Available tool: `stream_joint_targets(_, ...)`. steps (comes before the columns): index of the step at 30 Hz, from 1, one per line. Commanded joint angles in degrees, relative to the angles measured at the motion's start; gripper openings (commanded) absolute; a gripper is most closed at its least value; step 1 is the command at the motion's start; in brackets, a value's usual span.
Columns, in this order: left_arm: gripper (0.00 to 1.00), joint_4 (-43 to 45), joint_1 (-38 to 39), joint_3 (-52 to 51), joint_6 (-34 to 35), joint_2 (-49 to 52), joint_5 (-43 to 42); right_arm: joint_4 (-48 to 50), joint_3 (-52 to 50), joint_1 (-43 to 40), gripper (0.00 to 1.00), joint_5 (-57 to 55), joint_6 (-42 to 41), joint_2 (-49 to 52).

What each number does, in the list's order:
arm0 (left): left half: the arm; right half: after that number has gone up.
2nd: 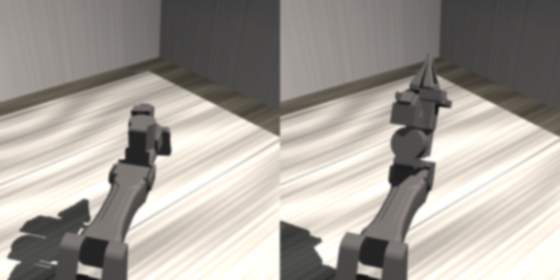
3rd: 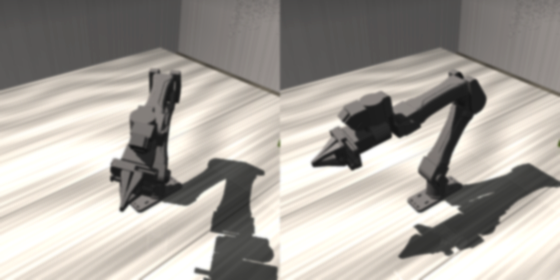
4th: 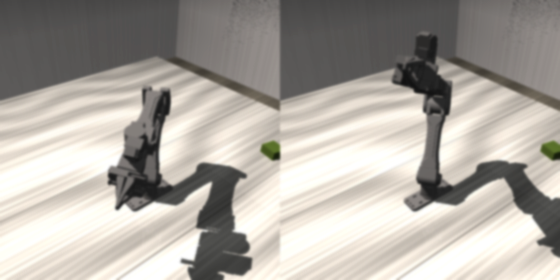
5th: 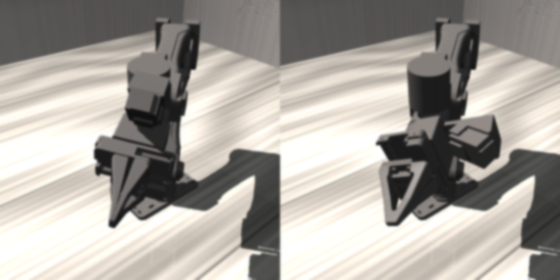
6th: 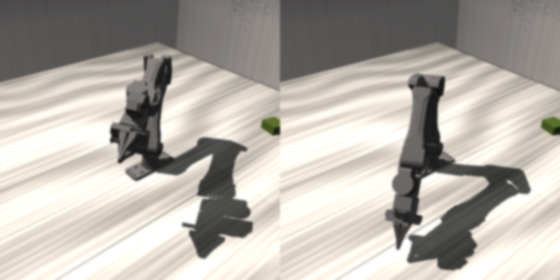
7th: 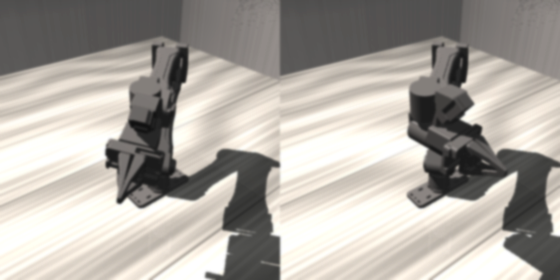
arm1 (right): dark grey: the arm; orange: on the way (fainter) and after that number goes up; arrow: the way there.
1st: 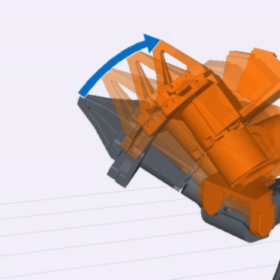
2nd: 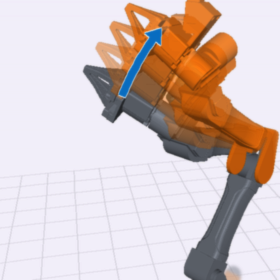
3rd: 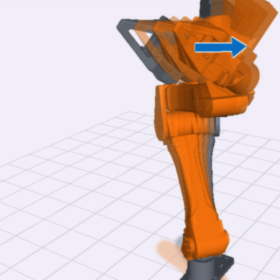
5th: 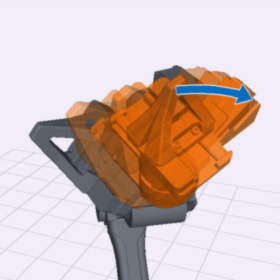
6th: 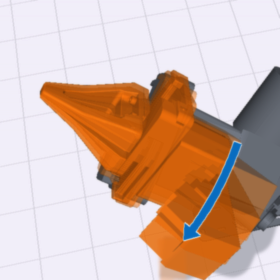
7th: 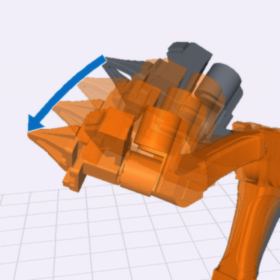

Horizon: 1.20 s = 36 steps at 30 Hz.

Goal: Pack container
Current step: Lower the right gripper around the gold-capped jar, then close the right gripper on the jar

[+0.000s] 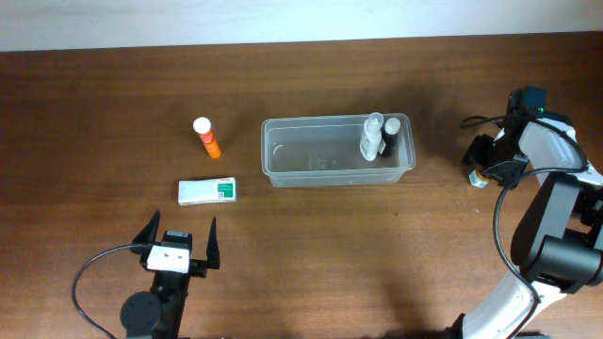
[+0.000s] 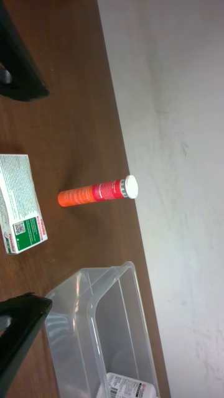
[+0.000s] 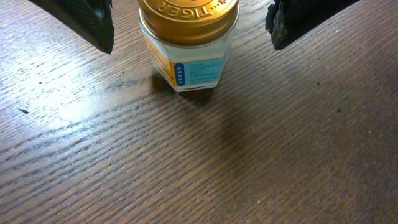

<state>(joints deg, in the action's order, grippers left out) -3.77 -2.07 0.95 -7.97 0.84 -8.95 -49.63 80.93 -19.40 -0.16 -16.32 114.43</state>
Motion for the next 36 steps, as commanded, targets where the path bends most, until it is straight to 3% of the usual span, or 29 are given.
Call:
stream_joint_targets(1,0.99,0.09,-0.35,-0.44,-0.92,-0.5,0.22,0.09,-0.42,0.15,0.73,-1.18,-0.02,0.5)
stream_joint_targets(22,0.99,0.09,-0.35,-0.44,-0.92,-0.5,0.22,0.96,-0.42,0.15,0.73,-1.36,-0.02,3.1)
stream_joint_targets(27,0.99,0.09,-0.35,-0.44,-0.92,-0.5,0.22,1.2,-0.42,0.13,0.6,-1.38,-0.02,3.1)
stream_joint_targets(36,0.99,0.09,-0.35,-0.44,-0.92,-0.5,0.22,1.25,-0.42,0.13,0.55,-1.38,-0.04,3.1)
